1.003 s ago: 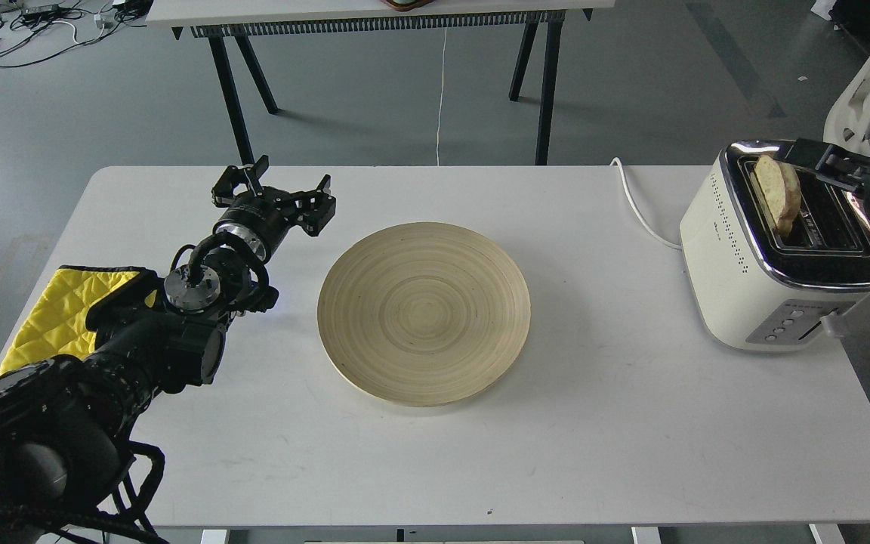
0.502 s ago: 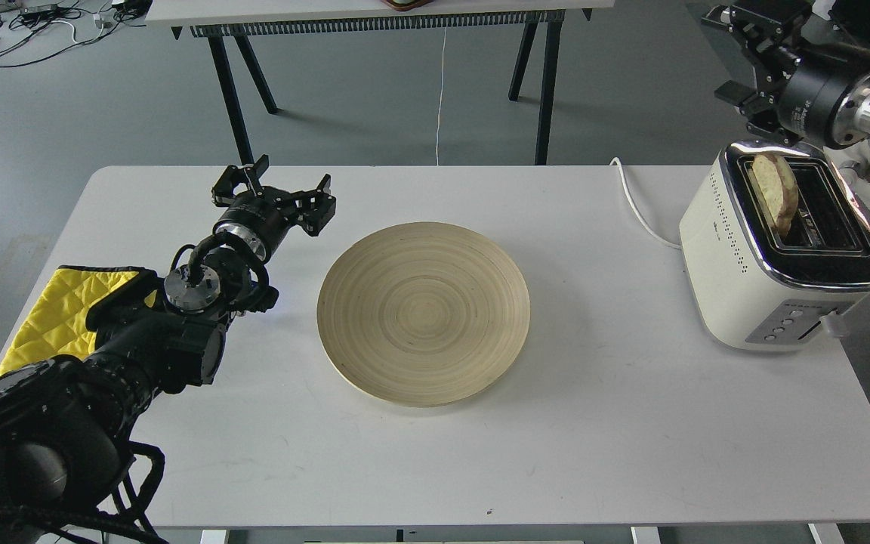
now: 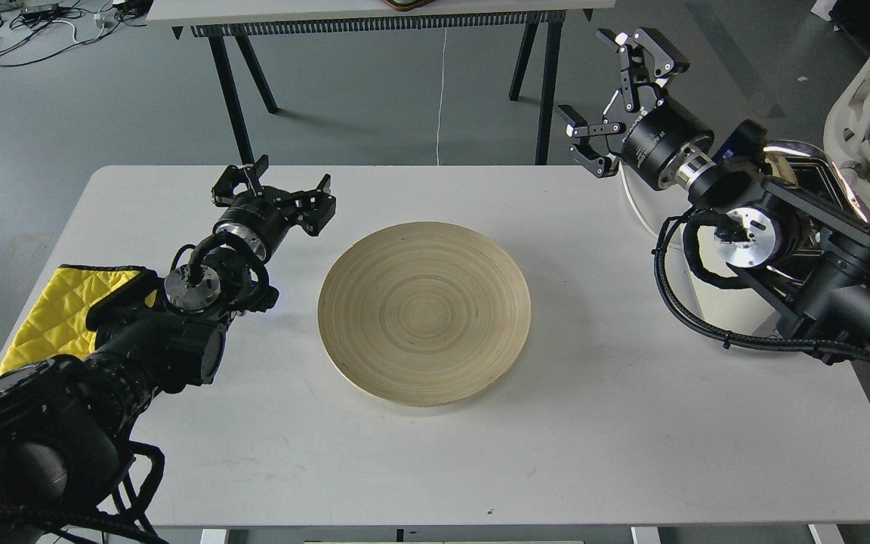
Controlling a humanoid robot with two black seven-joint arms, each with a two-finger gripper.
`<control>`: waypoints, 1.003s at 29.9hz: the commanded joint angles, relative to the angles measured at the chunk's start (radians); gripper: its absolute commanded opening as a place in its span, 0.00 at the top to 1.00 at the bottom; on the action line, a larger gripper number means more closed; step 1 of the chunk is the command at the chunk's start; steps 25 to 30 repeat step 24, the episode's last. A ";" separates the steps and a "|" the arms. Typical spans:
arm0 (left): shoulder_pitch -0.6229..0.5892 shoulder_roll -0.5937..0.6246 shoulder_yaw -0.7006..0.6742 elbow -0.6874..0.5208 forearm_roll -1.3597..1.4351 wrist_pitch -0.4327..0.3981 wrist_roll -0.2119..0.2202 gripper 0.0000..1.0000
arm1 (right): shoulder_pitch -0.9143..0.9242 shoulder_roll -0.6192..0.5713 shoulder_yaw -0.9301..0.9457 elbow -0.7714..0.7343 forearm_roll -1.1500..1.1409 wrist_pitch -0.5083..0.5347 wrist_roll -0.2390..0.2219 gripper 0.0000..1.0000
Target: Put bread in toaster with right arm
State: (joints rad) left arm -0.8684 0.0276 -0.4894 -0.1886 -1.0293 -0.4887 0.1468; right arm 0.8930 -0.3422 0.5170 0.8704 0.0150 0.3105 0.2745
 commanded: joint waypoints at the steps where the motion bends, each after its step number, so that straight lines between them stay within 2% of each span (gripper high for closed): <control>1: 0.000 0.000 0.000 0.000 0.000 0.000 0.000 0.00 | -0.052 0.072 0.038 -0.086 0.008 0.137 0.009 0.01; 2: 0.000 0.000 0.000 0.000 0.000 0.000 0.000 0.00 | -0.065 0.081 0.046 -0.106 0.008 0.178 0.012 0.01; 9: 0.000 0.000 0.000 0.000 0.000 0.000 0.000 0.00 | -0.135 0.089 0.087 -0.171 0.008 0.178 0.015 0.01; 30: 0.000 0.000 0.000 0.000 0.000 0.000 0.000 0.00 | -0.155 0.106 0.089 -0.162 0.008 0.178 0.015 0.01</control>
